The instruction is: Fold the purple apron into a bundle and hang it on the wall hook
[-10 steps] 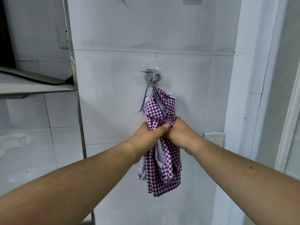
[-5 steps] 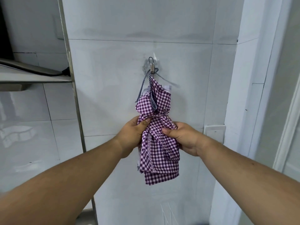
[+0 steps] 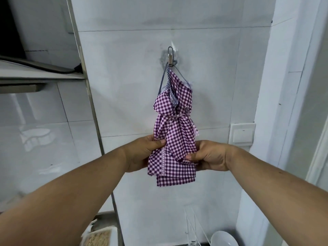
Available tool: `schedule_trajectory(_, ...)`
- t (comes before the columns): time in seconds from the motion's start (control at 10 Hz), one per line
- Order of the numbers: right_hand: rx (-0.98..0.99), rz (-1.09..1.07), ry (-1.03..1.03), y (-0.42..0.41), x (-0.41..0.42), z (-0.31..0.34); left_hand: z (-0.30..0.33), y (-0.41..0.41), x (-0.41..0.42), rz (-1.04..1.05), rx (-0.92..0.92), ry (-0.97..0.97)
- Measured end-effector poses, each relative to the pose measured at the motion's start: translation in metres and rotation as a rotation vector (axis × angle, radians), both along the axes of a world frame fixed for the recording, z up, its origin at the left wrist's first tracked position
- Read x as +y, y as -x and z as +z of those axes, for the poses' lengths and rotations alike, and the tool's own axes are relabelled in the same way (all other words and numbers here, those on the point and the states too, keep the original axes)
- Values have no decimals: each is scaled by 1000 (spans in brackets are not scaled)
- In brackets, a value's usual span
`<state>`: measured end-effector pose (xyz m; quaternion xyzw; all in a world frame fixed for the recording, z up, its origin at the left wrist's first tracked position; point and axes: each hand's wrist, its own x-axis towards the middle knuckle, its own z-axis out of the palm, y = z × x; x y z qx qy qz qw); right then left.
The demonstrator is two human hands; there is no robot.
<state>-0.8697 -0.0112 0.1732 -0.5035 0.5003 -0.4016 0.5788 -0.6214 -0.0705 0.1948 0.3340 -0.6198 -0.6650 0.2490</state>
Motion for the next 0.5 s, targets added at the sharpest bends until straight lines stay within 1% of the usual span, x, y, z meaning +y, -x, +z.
schedule_trajectory(0.1, 2, -16, 20, -5, 4, -6, -5, -6, 9, -14, -24, -10)
schedule_trajectory(0.2, 44, -30, 39, -8, 7, -6, -2, -9, 15, 49, -64, 42)
schedule_trajectory(0.3, 230, -116, 55, -11, 20, -3, 8, -23, 21, 122, -175, 208)
schedule_trajectory(0.4, 334, -191, 59, -16, 34, 7, 19, -36, 27, 162, -218, 292)
schedule_trajectory(0.5, 463, -373, 139, -27, 59, 27, 37, -60, 44, 297, -310, 438)
